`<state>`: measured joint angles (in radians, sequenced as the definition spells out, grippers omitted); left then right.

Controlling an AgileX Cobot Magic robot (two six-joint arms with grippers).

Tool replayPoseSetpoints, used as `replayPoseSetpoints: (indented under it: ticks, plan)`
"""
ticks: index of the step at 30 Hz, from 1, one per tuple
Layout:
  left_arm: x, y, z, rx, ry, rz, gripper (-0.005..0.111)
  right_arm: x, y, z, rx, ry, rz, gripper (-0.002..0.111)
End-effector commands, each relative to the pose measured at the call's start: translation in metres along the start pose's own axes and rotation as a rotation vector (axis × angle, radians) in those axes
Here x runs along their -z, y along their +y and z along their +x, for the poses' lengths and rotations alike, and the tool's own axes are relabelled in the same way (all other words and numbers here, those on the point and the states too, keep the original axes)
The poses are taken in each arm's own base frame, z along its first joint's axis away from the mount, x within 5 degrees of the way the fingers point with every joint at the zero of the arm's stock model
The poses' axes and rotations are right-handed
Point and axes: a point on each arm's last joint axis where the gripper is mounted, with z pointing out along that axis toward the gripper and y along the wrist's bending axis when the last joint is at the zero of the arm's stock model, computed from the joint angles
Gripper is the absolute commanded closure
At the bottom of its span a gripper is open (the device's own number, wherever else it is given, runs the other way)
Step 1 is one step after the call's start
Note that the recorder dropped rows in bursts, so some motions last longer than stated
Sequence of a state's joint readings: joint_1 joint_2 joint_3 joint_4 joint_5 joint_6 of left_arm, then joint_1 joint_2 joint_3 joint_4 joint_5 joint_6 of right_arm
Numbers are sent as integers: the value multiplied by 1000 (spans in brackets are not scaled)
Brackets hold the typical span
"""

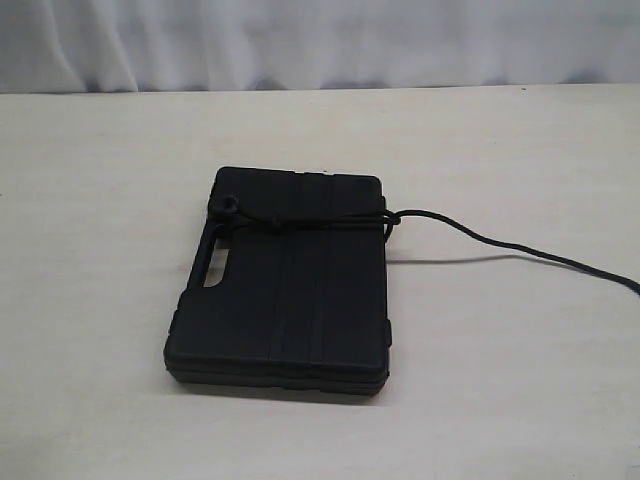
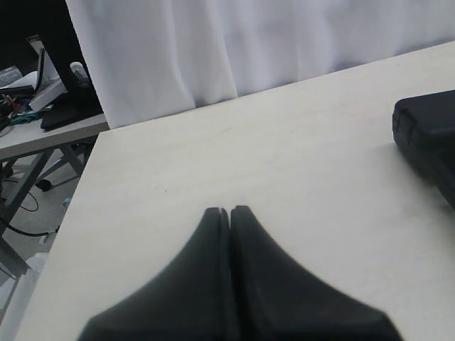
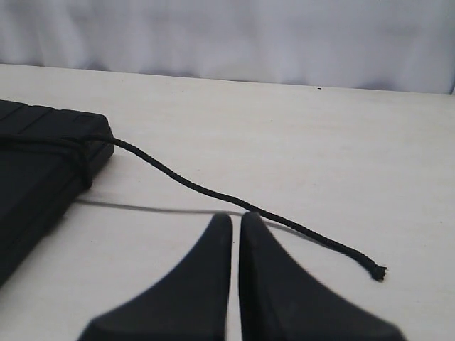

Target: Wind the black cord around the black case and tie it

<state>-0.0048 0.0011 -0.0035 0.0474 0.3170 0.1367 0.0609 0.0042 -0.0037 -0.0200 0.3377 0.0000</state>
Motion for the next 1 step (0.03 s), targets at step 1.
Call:
replayPoseSetpoints:
  ticks: [1]
  plan:
    - [0, -1, 0, 9, -8, 9, 107, 0, 0, 1, -6, 4, 4, 104]
